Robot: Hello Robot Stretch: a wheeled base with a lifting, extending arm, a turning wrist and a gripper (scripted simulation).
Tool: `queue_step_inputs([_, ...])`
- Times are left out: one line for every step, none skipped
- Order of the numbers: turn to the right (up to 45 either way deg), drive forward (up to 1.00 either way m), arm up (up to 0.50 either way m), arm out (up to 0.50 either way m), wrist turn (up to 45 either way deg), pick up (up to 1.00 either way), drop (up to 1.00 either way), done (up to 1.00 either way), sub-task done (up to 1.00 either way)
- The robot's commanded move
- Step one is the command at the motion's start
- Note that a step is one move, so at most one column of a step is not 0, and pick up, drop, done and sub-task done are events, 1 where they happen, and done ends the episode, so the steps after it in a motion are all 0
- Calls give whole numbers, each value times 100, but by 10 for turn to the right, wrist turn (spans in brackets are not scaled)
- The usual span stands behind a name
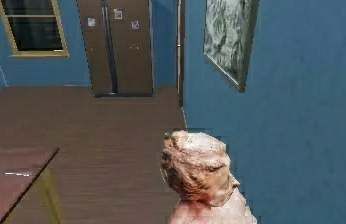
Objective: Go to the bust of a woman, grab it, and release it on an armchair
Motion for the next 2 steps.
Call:
queue_step_inputs([0,45,0,0,0,0,0,0,0])
queue_step_inputs([-240,0,0,0,0,0,0,0,0])
